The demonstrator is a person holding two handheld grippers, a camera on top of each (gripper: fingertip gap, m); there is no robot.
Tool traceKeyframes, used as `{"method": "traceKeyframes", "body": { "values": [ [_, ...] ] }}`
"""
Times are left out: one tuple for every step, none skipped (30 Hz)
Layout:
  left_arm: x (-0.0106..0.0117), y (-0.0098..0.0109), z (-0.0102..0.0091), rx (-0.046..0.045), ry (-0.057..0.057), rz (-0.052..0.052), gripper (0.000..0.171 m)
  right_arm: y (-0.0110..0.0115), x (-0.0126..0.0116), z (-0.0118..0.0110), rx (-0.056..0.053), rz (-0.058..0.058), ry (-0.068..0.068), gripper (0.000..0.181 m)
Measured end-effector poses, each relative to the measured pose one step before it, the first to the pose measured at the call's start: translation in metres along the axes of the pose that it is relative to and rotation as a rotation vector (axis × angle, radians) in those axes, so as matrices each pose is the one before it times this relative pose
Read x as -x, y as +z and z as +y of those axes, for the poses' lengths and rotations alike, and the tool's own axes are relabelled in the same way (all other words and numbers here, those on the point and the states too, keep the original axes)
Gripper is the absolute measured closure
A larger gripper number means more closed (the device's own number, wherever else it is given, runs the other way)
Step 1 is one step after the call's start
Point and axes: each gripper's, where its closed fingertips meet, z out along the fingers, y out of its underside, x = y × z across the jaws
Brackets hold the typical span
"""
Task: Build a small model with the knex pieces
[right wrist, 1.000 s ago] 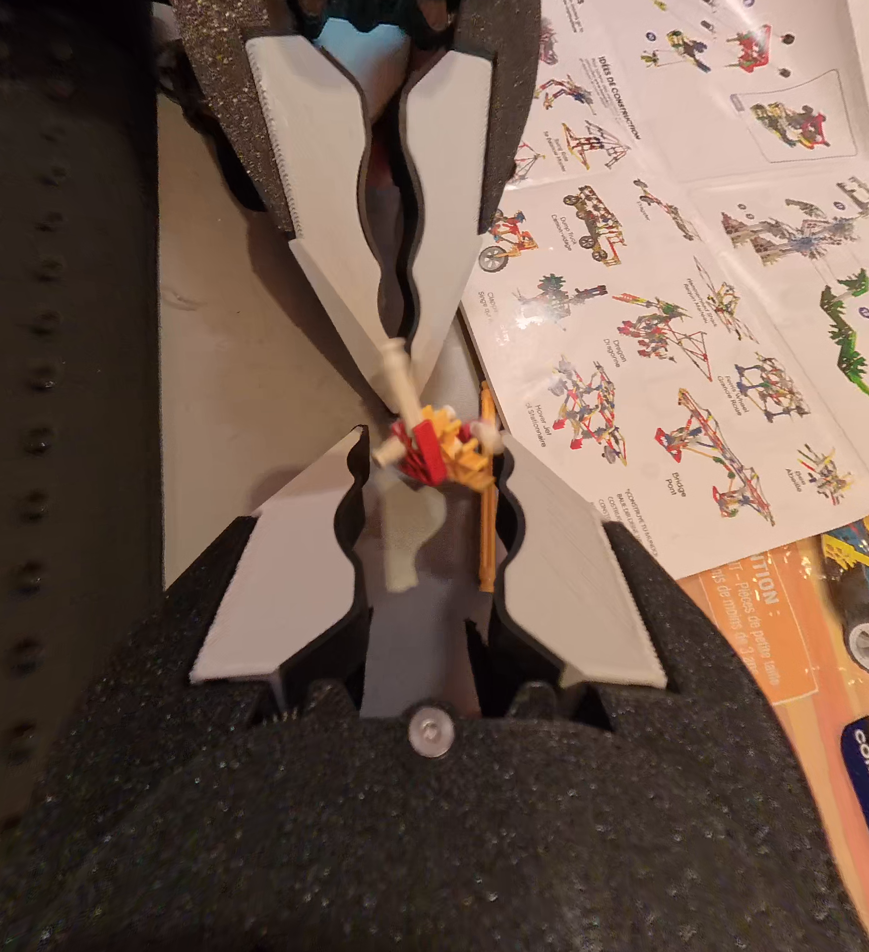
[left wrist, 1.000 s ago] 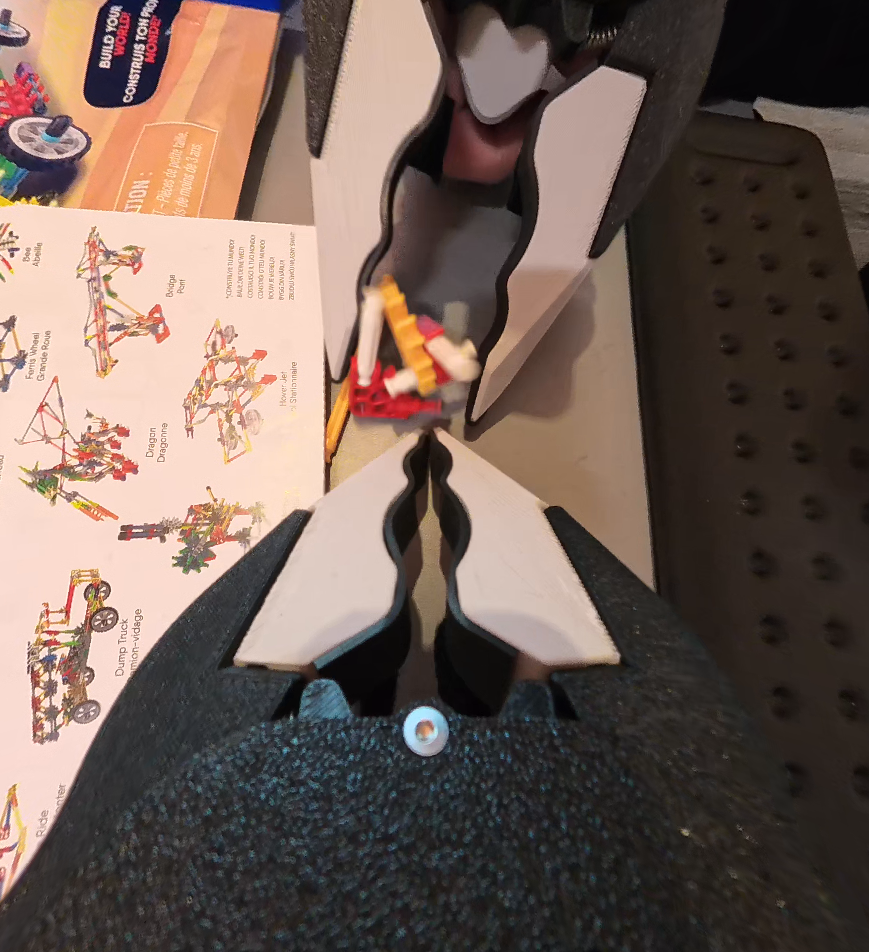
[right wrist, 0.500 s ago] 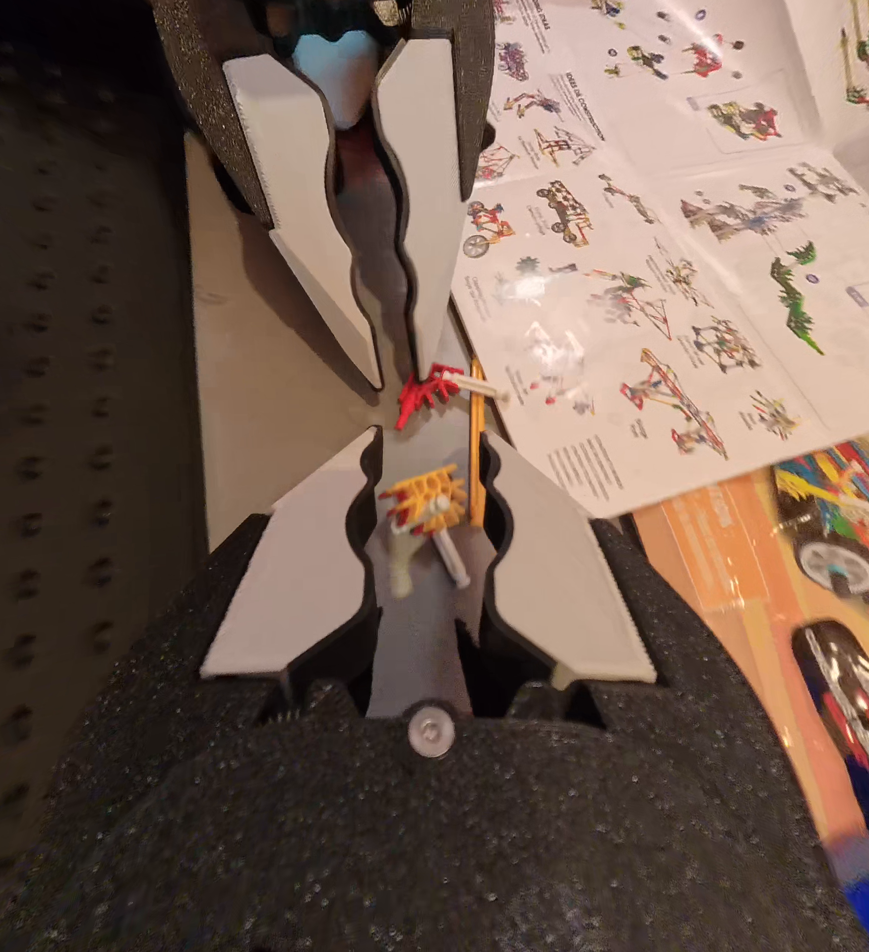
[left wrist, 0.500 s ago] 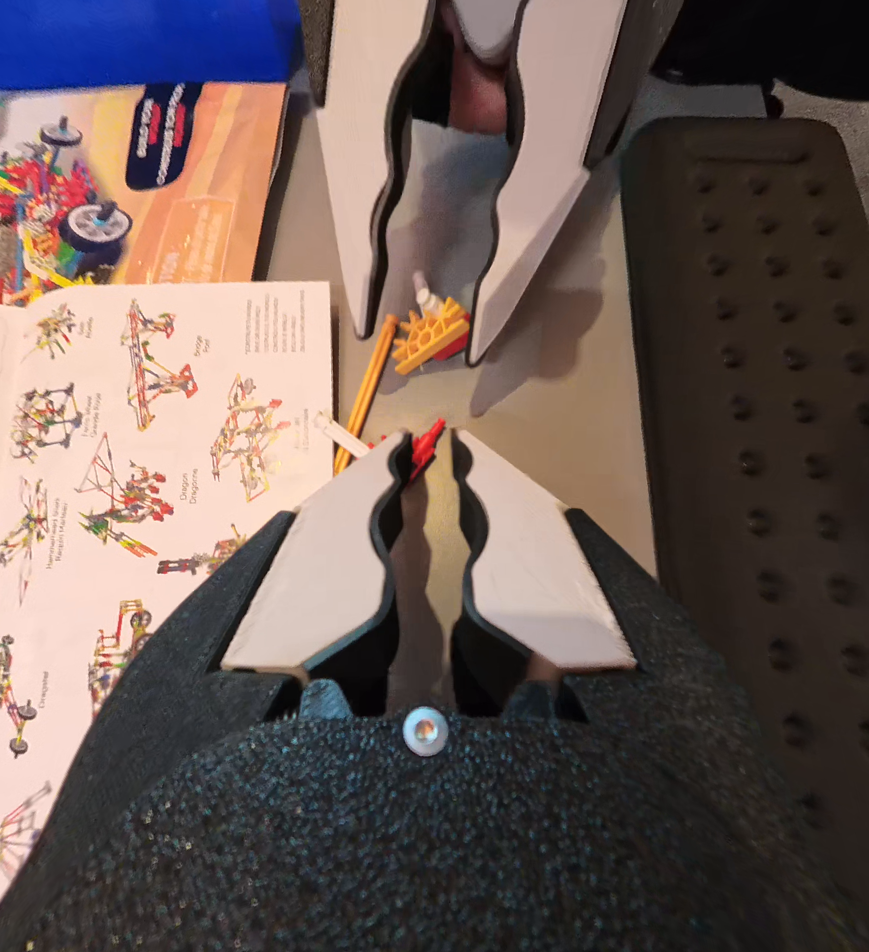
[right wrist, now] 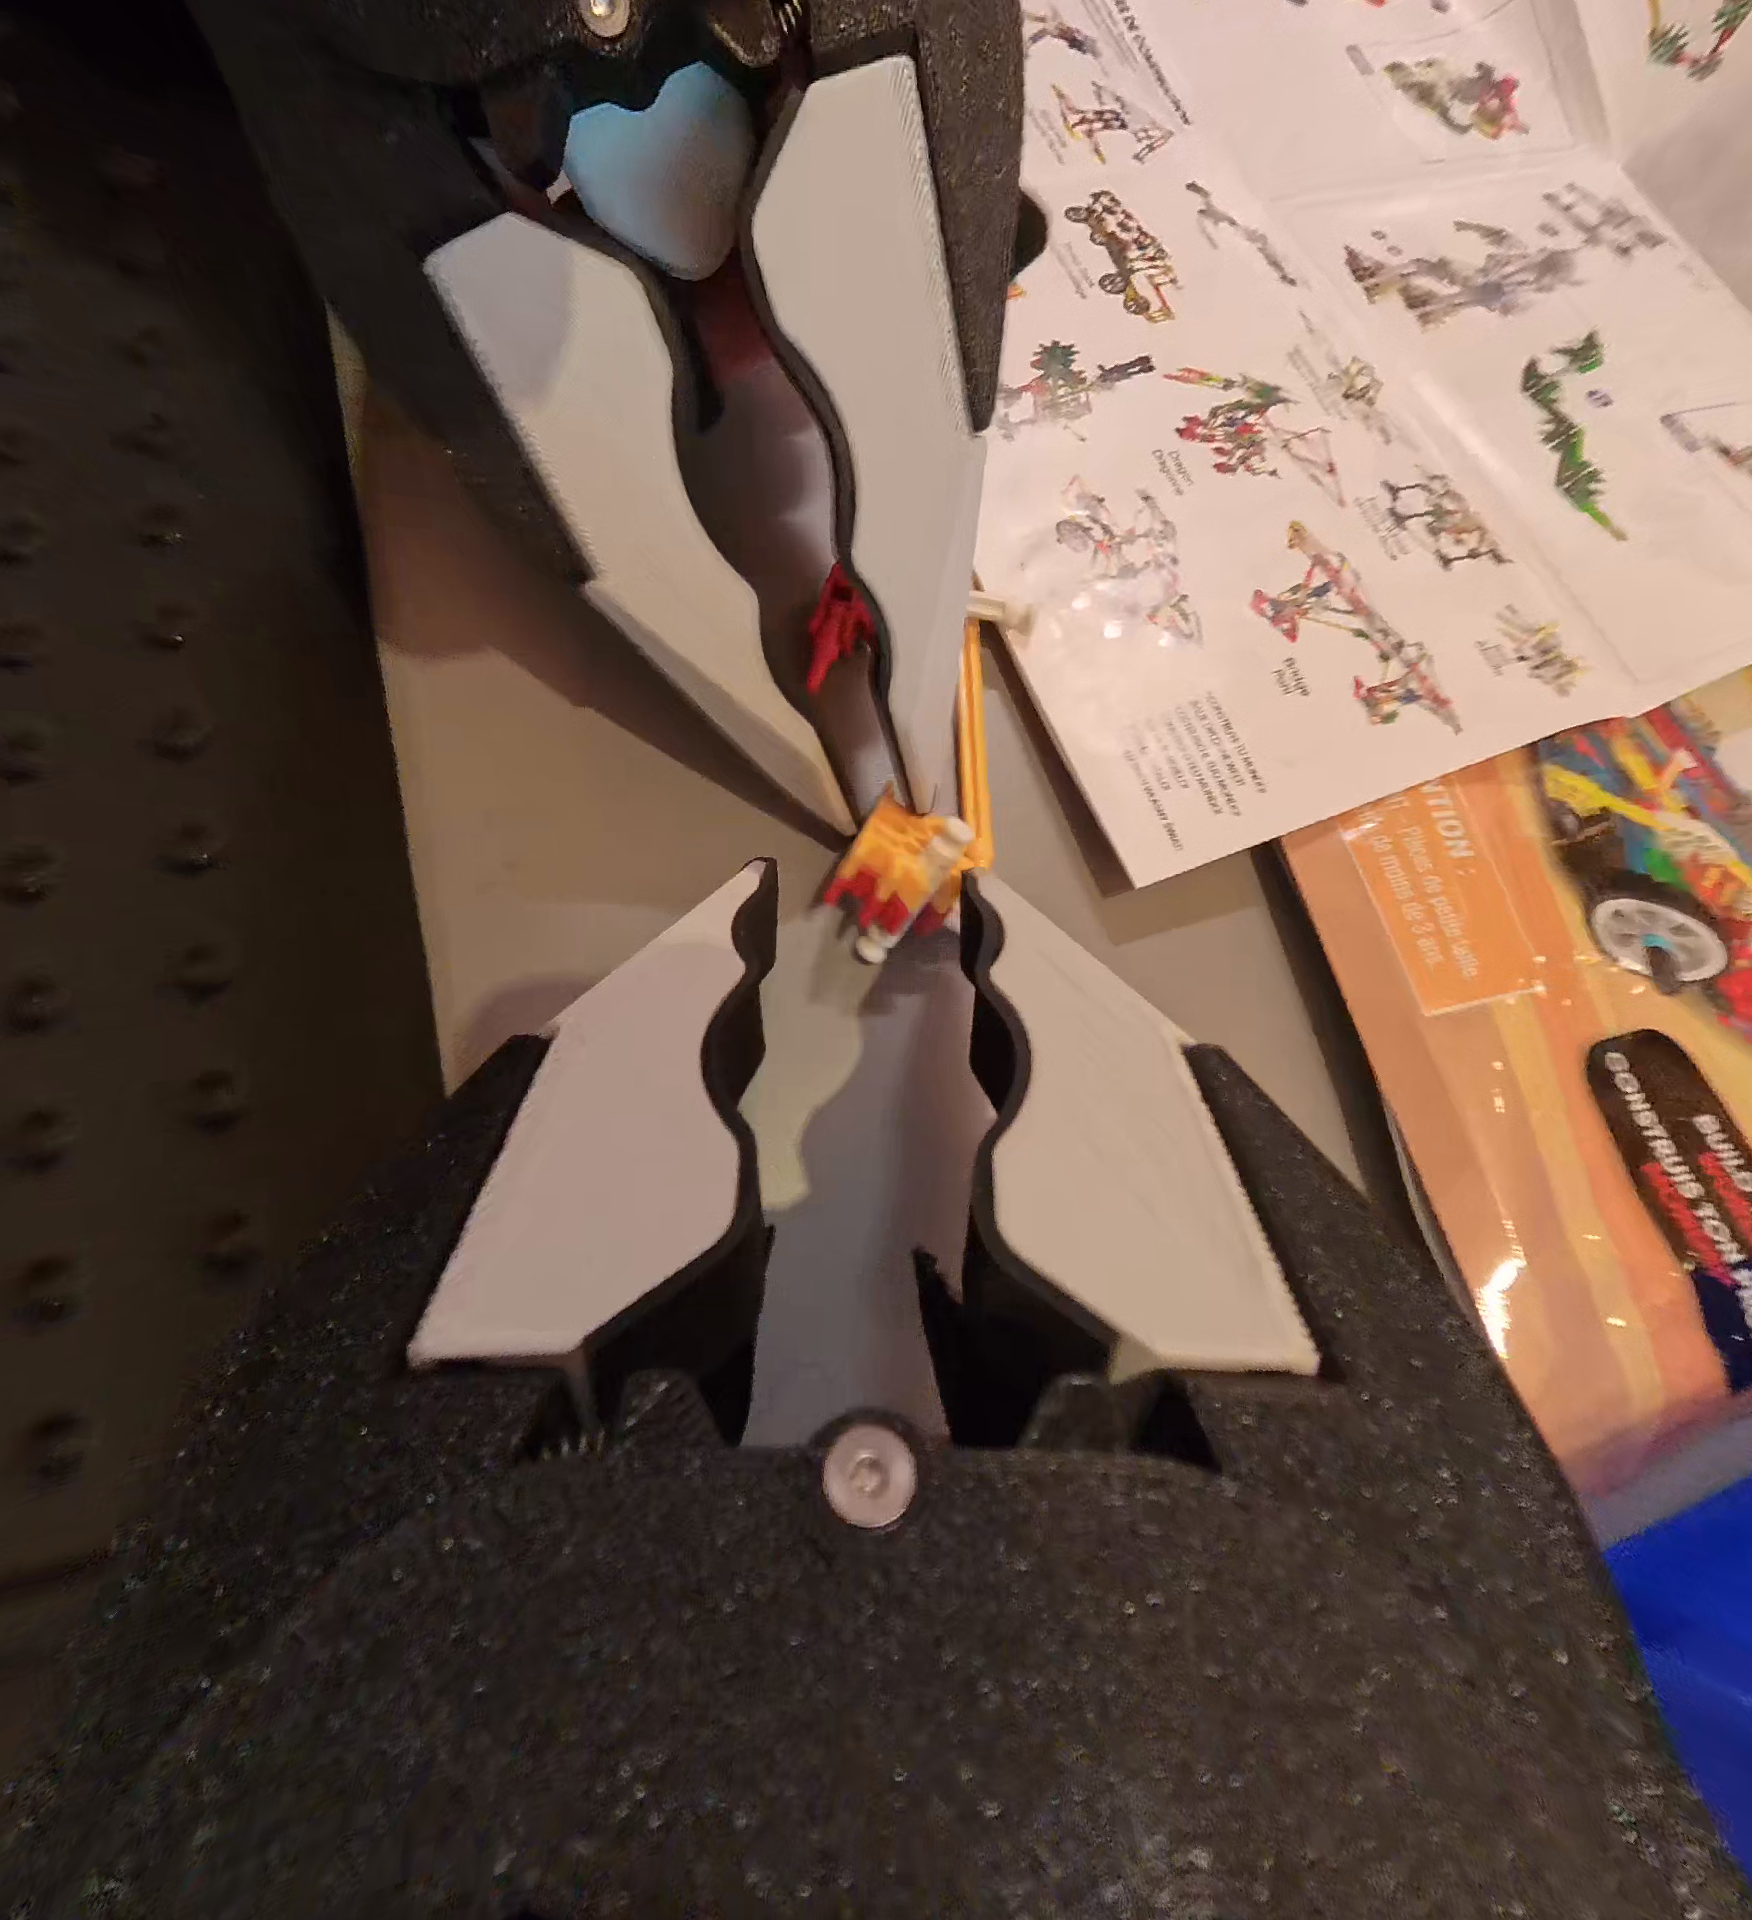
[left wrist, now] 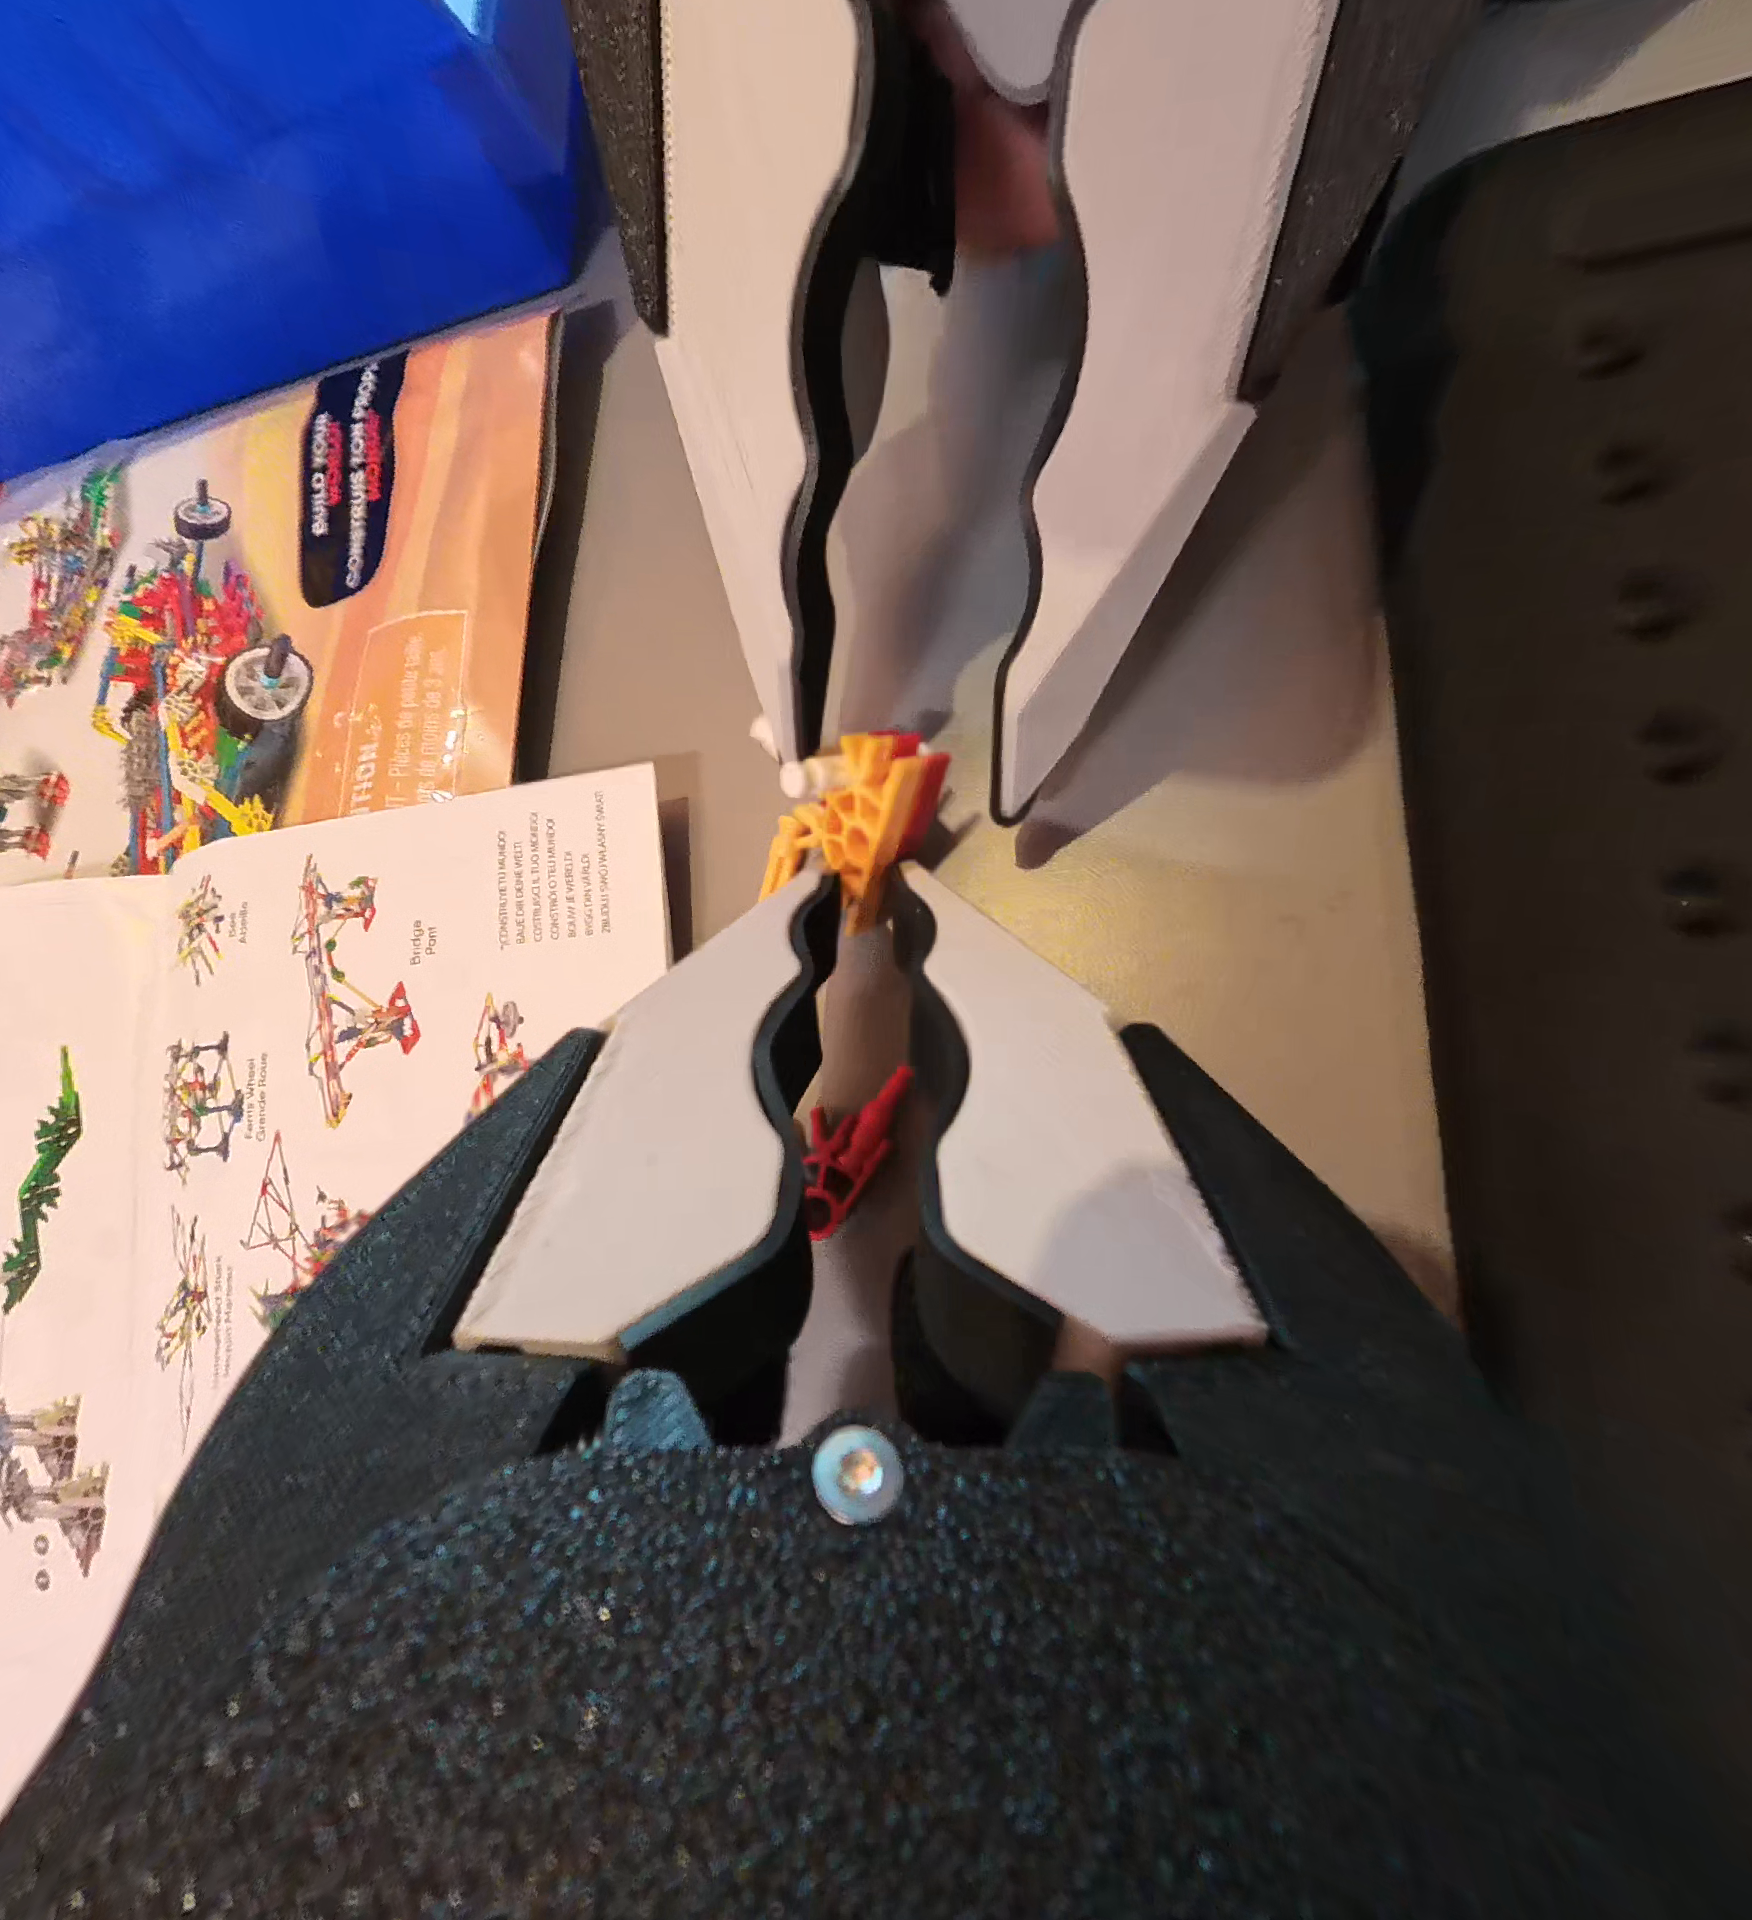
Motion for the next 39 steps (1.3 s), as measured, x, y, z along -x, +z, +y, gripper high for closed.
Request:
{"method": "traceKeyframes", "body": {
  "values": [
    [0.00016, -0.00115, -0.00199, -0.01803, -0.0105, 0.0086, 0.168, -0.00135, -0.00176, -0.00164, -0.0088, 0.0104, -0.0015, 0.146],
    [-0.00161, -0.00130, -0.00239, -0.02028, -0.0178, 0.0242, 0.170, -0.00168, -0.00131, -0.00208, -0.0129, 0.0073, 0.0004, 0.146],
    [-0.00031, -0.00101, -0.00093, -0.01417, -0.0157, 0.0152, 0.170, -0.00127, -0.00034, -0.00121, -0.0086, 0.0036, -0.0048, 0.147],
    [0.00220, -0.00103, -0.00013, -0.00925, -0.0110, -0.0021, 0.169, -0.00058, 0.00062, 0.00037, 0.0018, -0.0002, -0.0084, 0.147],
    [-0.00069, -0.00107, -0.00027, -0.00887, -0.0064, 0.0144, 0.170, 0.00019, -0.00019, 0.00111, 0.0057, 0.0055, -0.0075, 0.147],
    [-0.00190, -0.00104, -0.00135, -0.01359, -0.0089, 0.0208, 0.170, 0.00054, 0.00079, 0.00118, 0.0051, -0.0009, -0.0046, 0.146],
    [-0.00084, -0.00090, -0.00132, -0.01318, -0.0096, 0.0135, 0.170, 0.00013, 0.00234, -0.00005, -0.0017, -0.0098, -0.0067, 0.146],
    [-0.00187, -0.00082, -0.00057, -0.00891, 0.0023, 0.0181, 0.170, -0.00051, 0.00154, -0.00186, -0.0109, -0.0042, -0.0070, 0.145],
    [-0.00346, -0.00154, -0.00209, -0.01939, 0.0191, 0.0221, 0.170, -0.00085, 0.00071, -0.00221, -0.0108, -0.0040, 0.0003, 0.145],
    [-0.00181, -0.00189, -0.00192, -0.01545, 0.0204, 0.0104, 0.170, -0.00073, 0.00097, -0.00147, -0.0079, -0.0102, 0.0051, 0.145],
    [0.00104, -0.00199, -0.00016, -0.00057, 0.0115, -0.0024, 0.170, -0.00067, 0.00046, -0.00061, -0.0061, -0.0100, 0.0062, 0.146],
    [-0.00094, -0.00239, -0.00214, -0.01717, 0.0226, 0.0095, 0.170, -0.00078, 0.00088, -0.00057, -0.0043, -0.0093, 0.0003, 0.148],
    [-0.00420, -0.00279, -0.00252, -0.02345, 0.0234, 0.0308, 0.170, -0.00030, 0.00396, -0.00068, -0.0029, -0.0193, -0.0120, 0.151],
    [-0.00266, -0.00243, -0.00073, -0.01025, 0.0104, 0.0236, 0.170, 0.00033, 0.00400, -0.00081, -0.0011, -0.0154, -0.0177, 0.153],
    [-0.00189, -0.00175, 0.00011, -0.00617, 0.0070, 0.0199, 0.170, 0.00063, 0.00188, -0.00130, -0.0053, -0.0029, -0.0140, 0.154],
    [-0.00247, -0.00110, 0.00053, -0.00632, 0.0071, 0.0216, 0.170, 0.00068, 0.00239, -0.00169, -0.0088, -0.0108, -0.0060, 0.155],
    [-0.00327, -0.00105, 0.00043, -0.00835, 0.0039, 0.0260, 0.170, 0.00108, 0.00323, -0.00070, -0.0035, -0.0170, -0.0018, 0.155],
    [-0.00203, -0.00081, 0.00053, -0.00439, -0.0053, 0.0195, 0.170, 0.00129, 0.00175, -0.00003, 0.0015, -0.0046, -0.0083, 0.155],
    [-0.00094, -0.00002, 0.00147, 0.00195, -0.0105, 0.0135, 0.170, 0.00130, 0.00102, -0.00037, 0.0001, 0.0013, -0.0116, 0.155],
    [-0.00198, 0.00054, 0.00249, 0.00675, -0.0078, 0.0195, 0.170, 0.00151, 0.00211, -0.00073, -0.0028, -0.0085, -0.0021, 0.155],
    [-0.00227, 0.00124, 0.00326, 0.01267, -0.0080, 0.0185, 0.170, 0.00168, 0.00249, 0.00030, -0.0004, -0.0145, 0.0058, 0.155],
    [-0.00108, 0.00188, 0.00395, 0.01866, -0.0059, 0.0078, 0.170, 0.00174, 0.00109, 0.00185, 0.0086, -0.0072, 0.0046, 0.155],
    [-0.00003, 0.00189, 0.00249, 0.01135, -0.0006, -0.0006, 0.170, 0.00197, 0.00045, 0.00200, 0.0116, 0.0000, -0.0025, 0.155],
    [-0.00103, 0.00165, 0.00289, 0.01734, -0.0025, 0.0066, 0.170, 0.00191, 0.00100, 0.00132, 0.0092, -0.0013, -0.0069, 0.155],
    [-0.00092, 0.00123, 0.00194, 0.01367, 0.0025, 0.0035, 0.170, 0.00162, 0.00055, 0.00096, 0.0065, 0.0002, -0.0066, 0.155],
    [0.00080, 0.00013, -0.00016, 0.00011, 0.0024, -0.0077, 0.170, 0.00102, -0.00031, 0.00074, 0.0045, 0.0040, -0.0030, 0.155],
    [0.00128, -0.00026, 0.00034, 0.00290, -0.0094, -0.0042, 0.170, 0.00060, -0.00107, 0.00071, 0.0041, 0.0060, 0.0031, 0.155],
    [0.00187, -0.00035, 0.00032, 0.00153, -0.0090, -0.0073, 0.170, 0.00050, -0.00162, 0.00072, 0.0030, 0.0070, 0.0071, 0.156],
    [0.00216, -0.00025, 0.00014, -0.00042, -0.0041, -0.0114, 0.169, 0.00013, -0.00130, 0.00089, 0.0042, 0.0064, 0.0031, 0.156],
    [0.00103, 0.00002, -0.00045, -0.00084, -0.0068, -0.0081, 0.169, -0.00002, -0.00101, 0.00069, 0.0028, 0.0072, -0.0048, 0.156],
    [0.00130, 0.00033, 0.00002, 0.00465, -0.0045, -0.0144, 0.169, 0.00018, -0.00081, 0.00031, 0.0006, 0.0056, 0.0009, 0.157],
    [0.00414, 0.00041, 0.00049, 0.01138, -0.0035, -0.0361, 0.161, 0.00044, -0.00059, 0.00056, 0.0028, 0.0020, 0.0068, 0.157],
    [0.00288, 0.00088, 0.00106, 0.01472, 0.0036, -0.0313, 0.157, 0.00048, -0.00145, 0.00052, 0.0035, 0.0066, 0.0085, 0.157],
    [-0.00064, 0.00094, -0.00016, 0.00427, 0.0040, -0.0150, 0.158, 0.00028, -0.00178, 0.00016, 0.0013, 0.0077, 0.0095, 0.157],
    [-0.00102, 0.00059, 0.00019, 0.00633, 0.0081, -0.0173, 0.161, -0.00010, -0.00092, 0.00008, -0.0014, 0.0024, 0.0073, 0.157],
    [0.00057, -0.00001, -0.00018, 0.00427, 0.0113, -0.0288, 0.162, -0.00007, -0.00066, -0.00013, -0.0013, 0.0011, 0.0051, 0.158],
    [0.00055, -0.00008, 0.00001, 0.00527, 0.0112, -0.0237, 0.164, 0.00026, -0.00055, 0.00005, 0.0013, 0.0034, 0.0017, 0.158],
    [0.00107, -0.00014, -0.00023, 0.00518, 0.0130, -0.0235, 0.163, 0.00018, -0.00023, 0.00005, 0.0009, 0.0014, -0.0004, 0.158],
    [0.00052, 0.00016, -0.00035, 0.00611, 0.0173, -0.0218, 0.163, 0.00005, -0.00042, -0.00031, -0.0017, 0.0026, -0.0005, 0.158]
  ]
}}
